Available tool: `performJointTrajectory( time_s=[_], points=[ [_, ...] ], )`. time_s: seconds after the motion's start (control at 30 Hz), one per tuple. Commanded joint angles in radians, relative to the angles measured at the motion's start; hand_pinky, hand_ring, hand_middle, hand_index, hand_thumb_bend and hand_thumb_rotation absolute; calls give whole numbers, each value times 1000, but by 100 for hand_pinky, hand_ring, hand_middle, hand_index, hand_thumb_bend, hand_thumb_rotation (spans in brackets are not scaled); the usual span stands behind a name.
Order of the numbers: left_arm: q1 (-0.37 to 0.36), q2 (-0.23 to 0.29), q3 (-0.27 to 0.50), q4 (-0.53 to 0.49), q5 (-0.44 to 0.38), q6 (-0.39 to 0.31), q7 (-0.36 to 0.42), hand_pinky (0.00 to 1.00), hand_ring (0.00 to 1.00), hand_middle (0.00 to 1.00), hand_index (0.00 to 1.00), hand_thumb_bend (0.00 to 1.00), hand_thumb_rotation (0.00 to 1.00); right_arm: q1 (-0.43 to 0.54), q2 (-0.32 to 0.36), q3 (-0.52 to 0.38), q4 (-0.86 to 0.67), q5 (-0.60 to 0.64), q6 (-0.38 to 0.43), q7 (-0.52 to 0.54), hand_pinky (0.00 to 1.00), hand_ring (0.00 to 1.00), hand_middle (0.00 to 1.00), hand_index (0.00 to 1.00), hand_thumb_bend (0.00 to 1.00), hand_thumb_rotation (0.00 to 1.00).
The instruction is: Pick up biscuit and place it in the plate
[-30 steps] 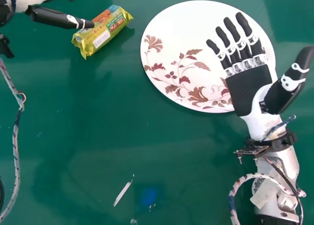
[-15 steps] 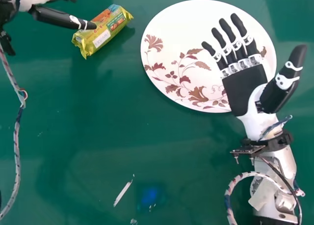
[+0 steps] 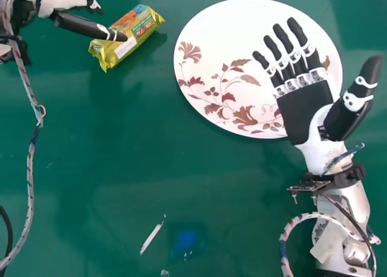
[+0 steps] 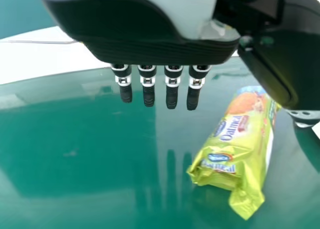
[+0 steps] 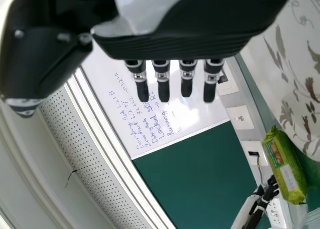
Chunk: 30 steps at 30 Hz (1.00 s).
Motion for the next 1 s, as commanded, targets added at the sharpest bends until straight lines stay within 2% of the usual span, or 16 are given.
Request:
performJointTrajectory(
  time_s=[0.0, 0.13, 0.27, 0.33, 0.47, 0.67, 0.97],
  points=[
    [-22, -14, -15, 20, 1, 6, -20, 100, 100, 100, 97, 100, 83, 16, -7, -1, -15, 9, 6, 3, 94, 100, 100, 100, 100, 54],
    [-29, -35, -22, 40, -11, -2, -25, 100, 100, 100, 98, 100, 83, 17, -4, -1, -19, -3, 3, -10, 90, 100, 100, 100, 100, 55],
    [-24, -54, -20, 57, -34, -6, -26, 100, 100, 100, 100, 100, 77, 23, -10, 2, -32, 9, 28, -16, 97, 100, 100, 100, 100, 54],
    [-21, -61, -21, 64, -35, -5, -26, 100, 100, 100, 100, 100, 76, 27, -11, 2, -38, 1, 33, -22, 97, 100, 100, 100, 100, 55],
    [-26, -73, -39, 79, -19, 8, -21, 100, 100, 100, 100, 100, 75, 25, -17, -5, -36, 12, 43, -19, 98, 100, 100, 100, 100, 52],
    [-35, -80, -68, 131, 11, 4, 1, 100, 100, 100, 100, 100, 77, 20, -34, -18, -23, 20, 38, 9, 90, 100, 100, 100, 100, 52],
    [-54, -72, -111, 193, 51, -27, 31, 100, 100, 100, 100, 100, 77, 26, -41, -21, -52, 19, 52, -6, 98, 100, 100, 100, 100, 57]
  ],
)
